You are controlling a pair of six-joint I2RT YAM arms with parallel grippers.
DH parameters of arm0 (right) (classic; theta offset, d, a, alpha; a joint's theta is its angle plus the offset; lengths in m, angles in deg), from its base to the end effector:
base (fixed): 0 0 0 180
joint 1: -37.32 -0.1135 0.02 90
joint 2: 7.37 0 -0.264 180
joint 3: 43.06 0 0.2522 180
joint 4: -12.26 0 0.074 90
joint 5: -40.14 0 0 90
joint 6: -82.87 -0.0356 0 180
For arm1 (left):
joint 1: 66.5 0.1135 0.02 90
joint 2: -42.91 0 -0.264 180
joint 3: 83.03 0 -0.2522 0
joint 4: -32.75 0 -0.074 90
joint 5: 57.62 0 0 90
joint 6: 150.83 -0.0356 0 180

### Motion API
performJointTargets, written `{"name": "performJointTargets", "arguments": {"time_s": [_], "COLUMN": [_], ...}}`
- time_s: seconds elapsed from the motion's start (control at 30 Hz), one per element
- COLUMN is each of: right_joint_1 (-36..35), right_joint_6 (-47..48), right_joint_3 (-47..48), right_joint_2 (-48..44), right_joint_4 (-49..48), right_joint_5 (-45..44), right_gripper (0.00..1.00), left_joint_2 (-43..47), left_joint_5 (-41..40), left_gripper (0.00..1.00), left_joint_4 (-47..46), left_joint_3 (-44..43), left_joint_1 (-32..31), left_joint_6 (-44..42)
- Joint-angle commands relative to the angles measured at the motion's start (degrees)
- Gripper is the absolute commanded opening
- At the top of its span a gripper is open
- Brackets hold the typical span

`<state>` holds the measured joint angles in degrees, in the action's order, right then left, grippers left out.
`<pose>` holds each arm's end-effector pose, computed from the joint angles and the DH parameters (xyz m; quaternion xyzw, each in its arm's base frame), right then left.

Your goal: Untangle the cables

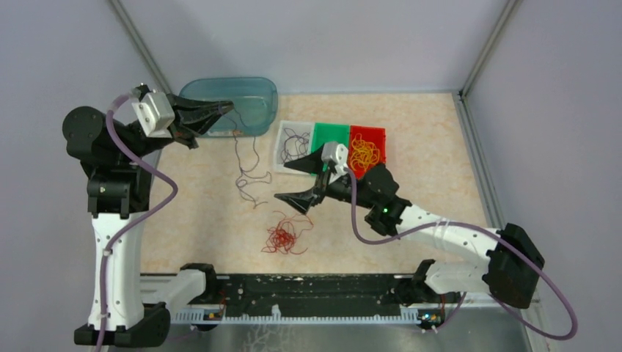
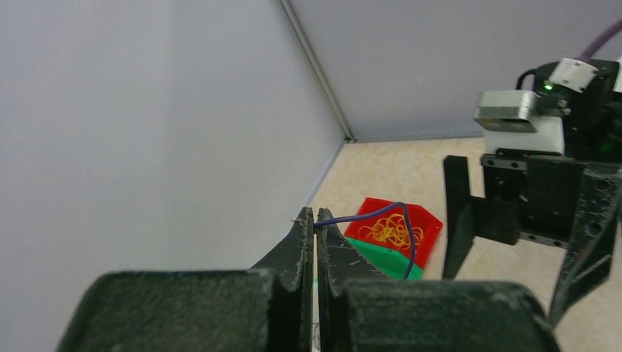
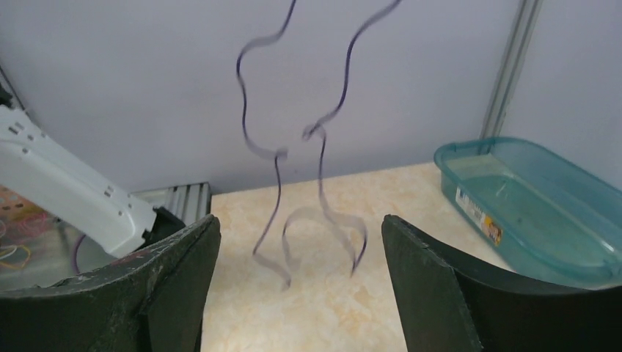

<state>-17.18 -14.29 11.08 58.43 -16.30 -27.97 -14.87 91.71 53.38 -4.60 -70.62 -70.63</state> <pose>0.1409 0.2203 0.3344 -0.3744 0.4743 0.5013 0.6193 0.1435 -0.0410 0.5476 0.4680 0.4250 -0.2363 0.7379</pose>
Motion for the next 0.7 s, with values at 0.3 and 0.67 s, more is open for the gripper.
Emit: {"name": "performJointTargets", "arguments": {"time_s": [0.3,0.67], "right_joint_1": [6.5,0.94], "right_joint_6": [-27.89,-24.08], "right_joint_3": [20.65,23.61], "right_joint_2": [21.78,26.84], "right_joint_4": [-28.07,-26.68], "right_joint_5": [29.99,30.95], "right_gripper": [0.82,0.8], "left_joint_2": [3.68,4.59], "left_joint_5": [5.65,3.94], "left_gripper": [0.0,0.0], "left_joint_4": [-0.52,2.53], "left_joint_3": [4.18,4.84], "left_joint_1": [-0.23,-0.26], "left_joint_6": [3.9,-2.46]}}
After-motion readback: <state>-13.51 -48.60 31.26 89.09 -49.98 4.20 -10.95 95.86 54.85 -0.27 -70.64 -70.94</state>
